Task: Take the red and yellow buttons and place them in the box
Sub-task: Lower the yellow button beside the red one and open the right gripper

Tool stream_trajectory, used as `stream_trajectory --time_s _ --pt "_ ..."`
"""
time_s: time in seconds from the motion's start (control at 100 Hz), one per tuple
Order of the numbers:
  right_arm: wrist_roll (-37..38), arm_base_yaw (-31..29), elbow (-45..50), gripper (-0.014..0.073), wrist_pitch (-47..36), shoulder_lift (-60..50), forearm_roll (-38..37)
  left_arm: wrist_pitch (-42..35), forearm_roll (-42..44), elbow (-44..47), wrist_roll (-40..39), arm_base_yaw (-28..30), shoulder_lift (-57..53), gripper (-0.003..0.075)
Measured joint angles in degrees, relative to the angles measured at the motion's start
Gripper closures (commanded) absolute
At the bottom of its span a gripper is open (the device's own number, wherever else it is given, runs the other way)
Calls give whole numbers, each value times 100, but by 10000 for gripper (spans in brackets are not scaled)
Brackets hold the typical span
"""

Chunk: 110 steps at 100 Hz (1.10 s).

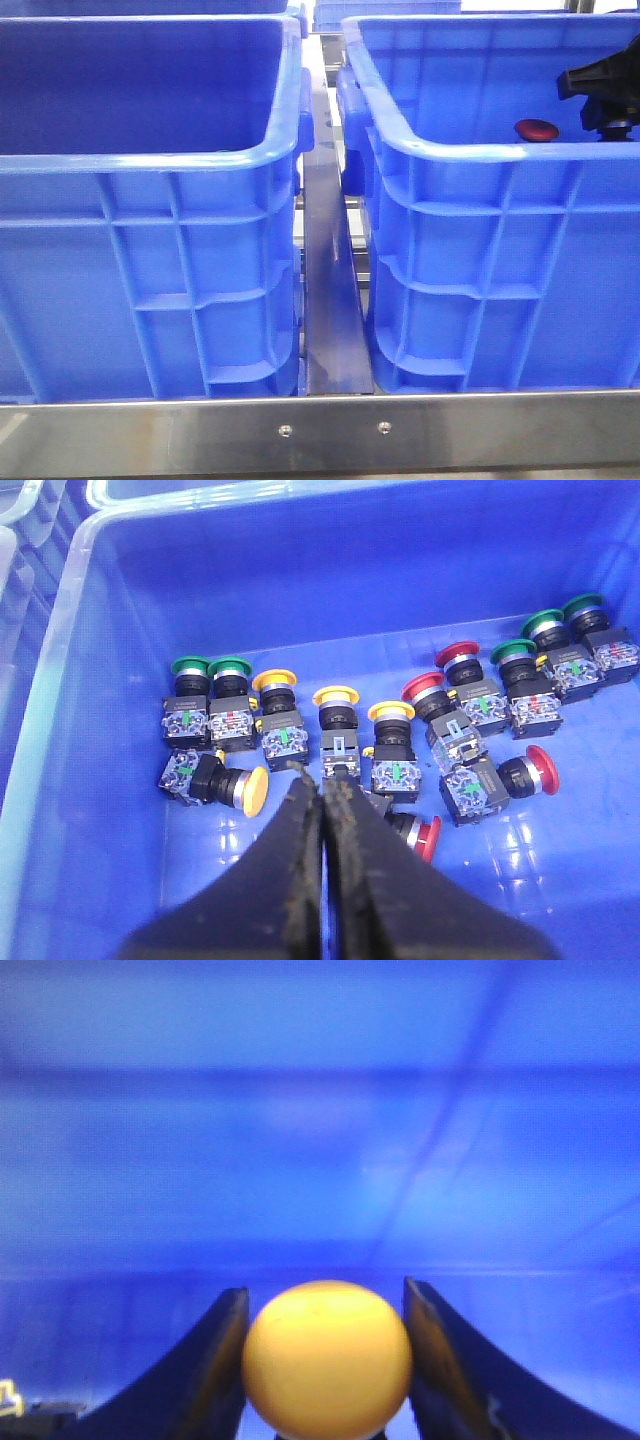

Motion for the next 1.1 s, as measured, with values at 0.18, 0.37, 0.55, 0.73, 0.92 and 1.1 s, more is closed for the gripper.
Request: stream_trajectory --time_s 0.18,0.37,0.55,0.73,0.92,1.1 --pt "0 -32 0 372 59 12 48 0 0 0 0 0 0 739" --pt "0 -34 157 372 59 -27 259 0 0 0 0 0 0 739" --pt "0 -44 332 370 59 -100 337 0 0 0 0 0 0 739" --pt "0 -44 386 362 59 -111 359 0 0 0 0 0 0 739" --pt "0 -44 390 170 59 -145 368 0 -18 0 0 0 0 739" --pt "0 -44 530 27 89 -115 382 0 -46 0 0 0 0 739"
